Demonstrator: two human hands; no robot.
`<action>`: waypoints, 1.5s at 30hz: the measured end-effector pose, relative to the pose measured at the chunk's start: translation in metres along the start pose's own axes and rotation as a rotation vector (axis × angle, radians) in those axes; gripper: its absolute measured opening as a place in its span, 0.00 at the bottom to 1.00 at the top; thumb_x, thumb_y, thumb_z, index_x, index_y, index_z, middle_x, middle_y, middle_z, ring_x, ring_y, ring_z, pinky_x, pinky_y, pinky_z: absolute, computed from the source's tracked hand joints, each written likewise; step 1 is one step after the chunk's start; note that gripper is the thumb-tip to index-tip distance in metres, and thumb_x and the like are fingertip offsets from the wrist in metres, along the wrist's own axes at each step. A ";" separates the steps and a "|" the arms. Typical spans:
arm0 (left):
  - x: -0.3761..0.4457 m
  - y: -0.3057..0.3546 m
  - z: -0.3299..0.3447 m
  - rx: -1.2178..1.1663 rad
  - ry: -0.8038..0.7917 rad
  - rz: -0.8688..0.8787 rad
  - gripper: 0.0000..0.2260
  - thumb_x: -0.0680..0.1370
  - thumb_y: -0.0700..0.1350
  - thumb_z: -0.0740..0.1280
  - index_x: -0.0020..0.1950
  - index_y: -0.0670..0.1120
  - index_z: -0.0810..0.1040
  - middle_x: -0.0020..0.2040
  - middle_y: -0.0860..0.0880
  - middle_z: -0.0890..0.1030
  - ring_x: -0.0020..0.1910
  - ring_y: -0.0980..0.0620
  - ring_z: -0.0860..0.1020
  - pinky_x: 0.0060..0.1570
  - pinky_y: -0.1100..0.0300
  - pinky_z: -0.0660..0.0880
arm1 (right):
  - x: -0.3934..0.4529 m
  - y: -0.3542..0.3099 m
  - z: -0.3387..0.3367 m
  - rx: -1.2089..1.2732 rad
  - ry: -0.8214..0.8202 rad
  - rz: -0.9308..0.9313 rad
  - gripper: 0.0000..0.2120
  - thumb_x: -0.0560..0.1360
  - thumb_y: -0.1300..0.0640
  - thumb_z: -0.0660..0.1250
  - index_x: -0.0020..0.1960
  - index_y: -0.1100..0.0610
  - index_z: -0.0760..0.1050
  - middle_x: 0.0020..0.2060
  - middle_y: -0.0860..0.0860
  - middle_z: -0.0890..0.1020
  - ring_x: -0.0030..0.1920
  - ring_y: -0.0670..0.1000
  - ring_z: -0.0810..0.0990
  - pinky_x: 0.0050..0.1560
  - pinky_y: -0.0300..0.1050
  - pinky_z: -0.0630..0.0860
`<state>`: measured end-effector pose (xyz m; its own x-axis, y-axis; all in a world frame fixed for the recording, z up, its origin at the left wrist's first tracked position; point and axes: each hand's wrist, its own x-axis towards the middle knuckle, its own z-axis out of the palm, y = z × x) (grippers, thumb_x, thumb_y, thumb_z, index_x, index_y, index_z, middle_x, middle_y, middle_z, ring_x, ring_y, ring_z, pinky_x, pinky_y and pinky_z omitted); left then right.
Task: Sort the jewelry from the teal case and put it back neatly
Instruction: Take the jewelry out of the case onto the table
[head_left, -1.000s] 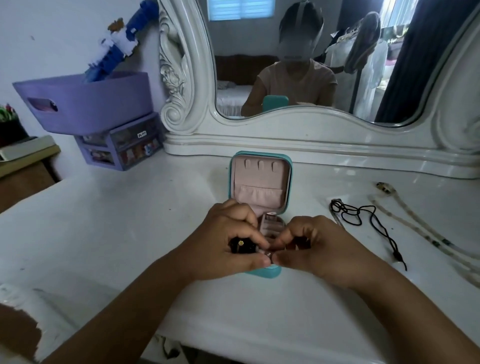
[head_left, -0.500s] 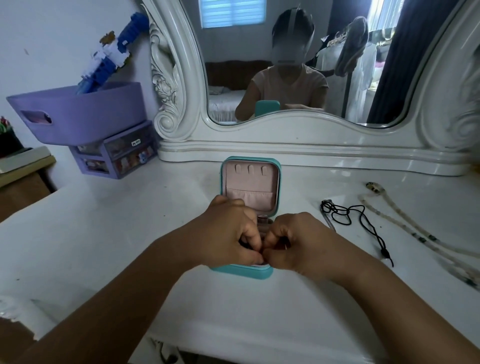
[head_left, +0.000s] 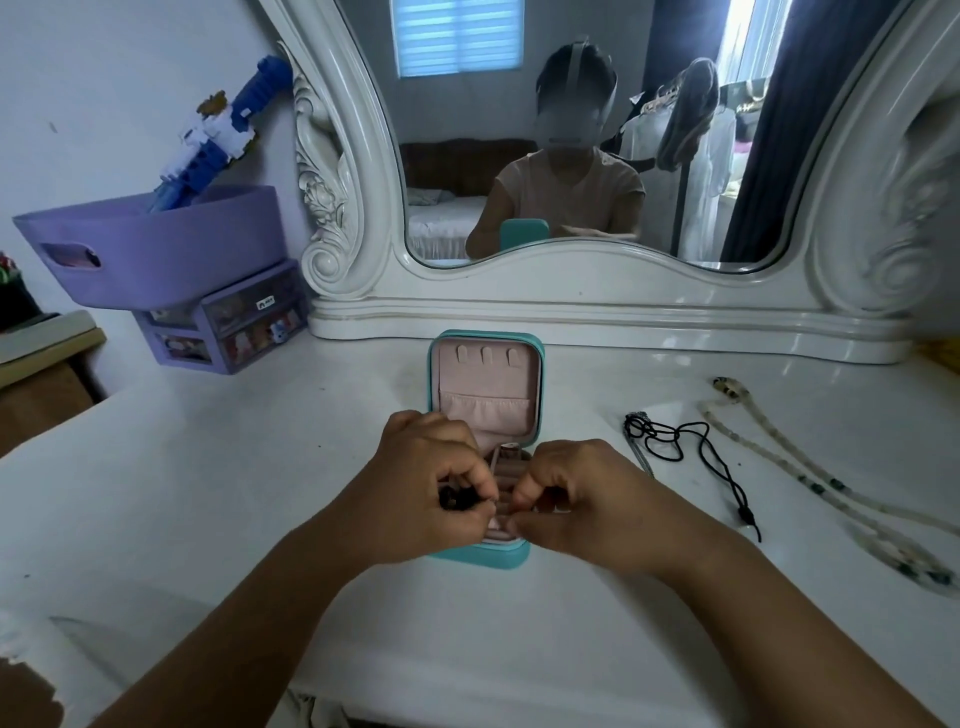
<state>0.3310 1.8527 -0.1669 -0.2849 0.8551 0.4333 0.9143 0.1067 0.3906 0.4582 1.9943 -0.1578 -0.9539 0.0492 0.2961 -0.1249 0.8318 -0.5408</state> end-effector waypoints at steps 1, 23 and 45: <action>-0.001 0.000 -0.001 -0.004 0.026 -0.009 0.08 0.63 0.54 0.67 0.39 0.54 0.79 0.33 0.62 0.74 0.41 0.61 0.73 0.48 0.59 0.65 | 0.001 0.001 -0.001 -0.013 -0.015 -0.004 0.04 0.69 0.57 0.72 0.40 0.58 0.82 0.31 0.42 0.74 0.33 0.42 0.73 0.35 0.31 0.68; 0.051 0.081 0.064 0.168 0.096 0.032 0.06 0.64 0.51 0.65 0.35 0.52 0.79 0.34 0.55 0.76 0.38 0.52 0.74 0.41 0.59 0.62 | -0.070 0.065 -0.055 -0.205 0.210 0.267 0.05 0.73 0.56 0.68 0.39 0.49 0.74 0.37 0.44 0.75 0.39 0.39 0.73 0.38 0.29 0.66; 0.045 0.056 0.052 0.272 -0.041 -0.011 0.07 0.72 0.50 0.67 0.49 0.56 0.79 0.42 0.58 0.73 0.49 0.58 0.70 0.46 0.62 0.53 | -0.069 0.075 -0.044 0.001 0.306 0.214 0.13 0.68 0.65 0.72 0.43 0.47 0.78 0.37 0.45 0.75 0.41 0.40 0.72 0.41 0.26 0.67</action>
<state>0.3838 1.9237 -0.1675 -0.2887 0.8721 0.3951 0.9564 0.2439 0.1604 0.5269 2.0776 -0.1841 -0.8330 0.3846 0.3977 0.0679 0.7844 -0.6166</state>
